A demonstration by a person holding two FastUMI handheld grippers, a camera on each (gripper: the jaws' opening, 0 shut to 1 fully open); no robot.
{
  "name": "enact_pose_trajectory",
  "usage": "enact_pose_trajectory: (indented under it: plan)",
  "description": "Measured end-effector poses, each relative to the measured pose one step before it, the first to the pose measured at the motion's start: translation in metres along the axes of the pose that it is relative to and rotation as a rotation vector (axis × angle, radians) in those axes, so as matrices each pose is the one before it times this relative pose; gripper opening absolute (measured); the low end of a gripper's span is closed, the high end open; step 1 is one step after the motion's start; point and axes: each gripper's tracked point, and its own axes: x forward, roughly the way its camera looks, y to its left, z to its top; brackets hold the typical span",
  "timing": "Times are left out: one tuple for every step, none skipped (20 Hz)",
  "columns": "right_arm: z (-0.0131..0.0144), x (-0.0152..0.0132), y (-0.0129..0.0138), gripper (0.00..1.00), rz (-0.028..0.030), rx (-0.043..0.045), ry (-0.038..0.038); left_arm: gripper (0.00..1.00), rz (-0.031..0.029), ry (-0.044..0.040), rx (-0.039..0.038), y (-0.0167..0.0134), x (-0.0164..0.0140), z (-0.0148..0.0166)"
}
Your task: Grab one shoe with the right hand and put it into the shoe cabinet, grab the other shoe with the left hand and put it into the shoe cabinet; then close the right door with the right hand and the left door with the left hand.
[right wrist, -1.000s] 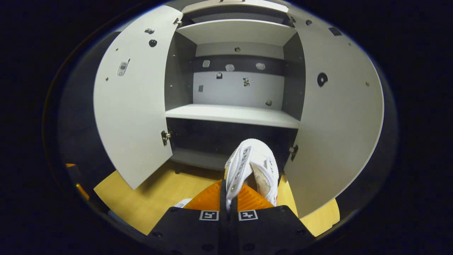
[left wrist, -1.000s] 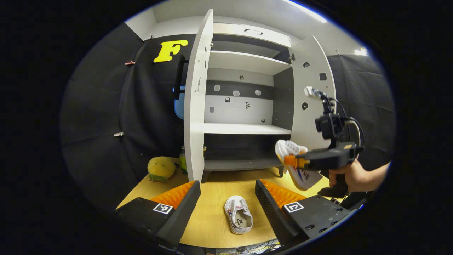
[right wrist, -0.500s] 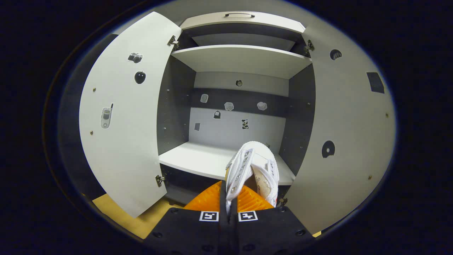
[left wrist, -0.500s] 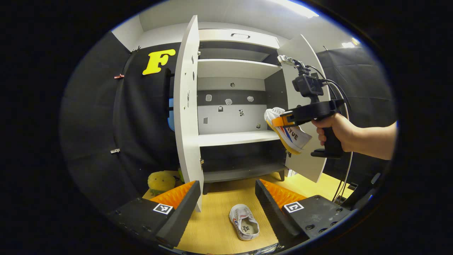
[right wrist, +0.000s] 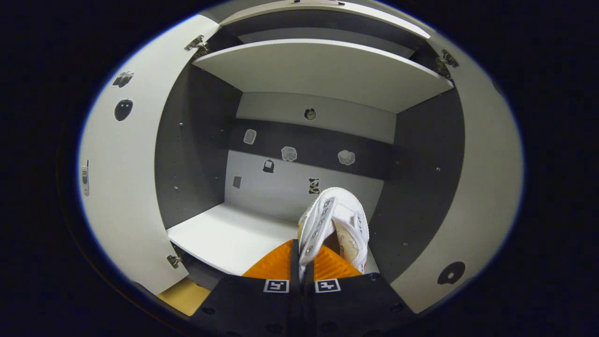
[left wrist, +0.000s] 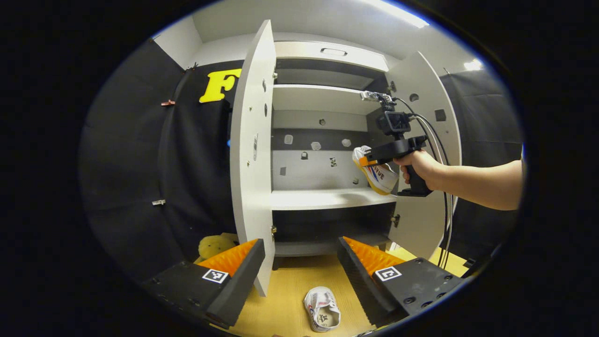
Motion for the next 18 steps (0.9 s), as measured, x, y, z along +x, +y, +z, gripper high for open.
enact_pose_trajectory:
  plan:
    - [-0.00308, 0.01563, -0.00501, 0.05, -0.00375, -0.01073, 0.00839, 0.97, 0.02626, 0.00323, 0.0027, 0.00371, 0.00182, 0.00052]
    - [-0.00645, 0.01538, -0.00579, 0.05, -0.01039, -0.01295, 0.02281, 0.98, 0.03023, 0.00296, -0.0008, 0.0053, 0.00212, -0.00063]
    - [-0.00717, 0.01532, -0.00292, 0.05, -0.0074, -0.00928, 0.01863, 0.98, 0.02464, 0.00488, -0.00761, 0.00376, 0.0012, -0.00077]
    - [-0.00817, 0.01312, -0.00174, 0.05, -0.00264, -0.00637, 0.02729, 0.98, 0.02083, 0.00765, -0.01104, 0.00201, 0.00177, -0.00134]
    - [-0.00489, 0.01493, -0.00049, 0.05, 0.00039, -0.00191, 0.03217, 0.97, 0.02041, 0.00835, -0.01201, 0.00098, -0.00015, -0.00195]
    - [-0.00619, 0.01152, -0.00106, 0.05, 0.00524, -0.00613, 0.03065, 0.98, 0.01644, 0.00542, -0.00398, 0.00181, 0.00067, -0.00099]
    - [-0.0037, 0.00972, -0.00231, 0.05, 0.00261, 0.00397, 0.02406, 0.98, 0.01578, 0.00218, 0.00518, 0.00116, 0.00025, 0.00015]
    - [-0.00425, 0.00825, -0.00144, 0.05, 0.00162, 0.01116, 0.02321, 0.98, 0.00886, 0.0034, 0.00955, 0.00013, 0.00199, 0.00014]
    - [-0.00403, 0.00672, 0.00076, 0.05, 0.00605, 0.01017, 0.02119, 0.98, 0.01203, 0.01102, -0.00222, 0.00168, 0.00119, -0.00057]
    - [-0.00502, 0.00604, 0.00209, 0.05, 0.01065, 0.01094, 0.02732, 0.97, 0.00792, -0.00071, -0.01231, 0.00174, 0.0013, 0.00387]
    - [-0.00641, 0.00806, 0.00451, 0.05, 0.01154, 0.00703, 0.03243, 0.98, 0.0043, -0.00445, -0.01768, -0.00021, 0.00052, 0.00436]
    - [-0.00607, 0.0072, 0.00292, 0.05, 0.00811, 0.00566, 0.02575, 0.98, 0.01165, -0.00384, -0.00689, 0.00242, -0.00049, 0.00317]
    - [-0.00638, 0.00247, -0.00007, 0.05, 0.00379, 0.00675, 0.03033, 0.97, 0.01566, -0.00534, 0.0018, 0.00373, 0.00047, 0.00162]
    - [-0.00346, 0.00574, 0.00156, 0.05, -0.00489, 0.0092, 0.01823, 0.98, 0.01699, -0.00689, 0.00578, 0.00343, -0.0001, 0.00225]
    - [-0.00105, 0.01101, 0.002, 0.05, -0.00979, 0.00523, 0.01241, 0.98, 0.01373, -0.00298, 0.00478, 0.00224, -0.00181, 0.00033]
    - [-0.00278, 0.00344, 0.00096, 0.06, -0.00409, 0.01188, 0.01665, 0.97, 0.01043, 0.00003, 0.00001, 0.0018, -0.00211, 0.00006]
    - [-0.00286, 0.00101, 0.0015, 0.06, -0.00193, 0.01667, 0.01351, 0.97, 0.00559, 0.00223, -0.00428, 0.00119, -0.00251, -0.00134]
    - [-0.00281, -0.00094, -0.00026, 0.08, -0.00419, 0.01374, 0.00857, 0.98, 0.00288, 0.00445, -0.00711, 0.00006, -0.00221, -0.00161]
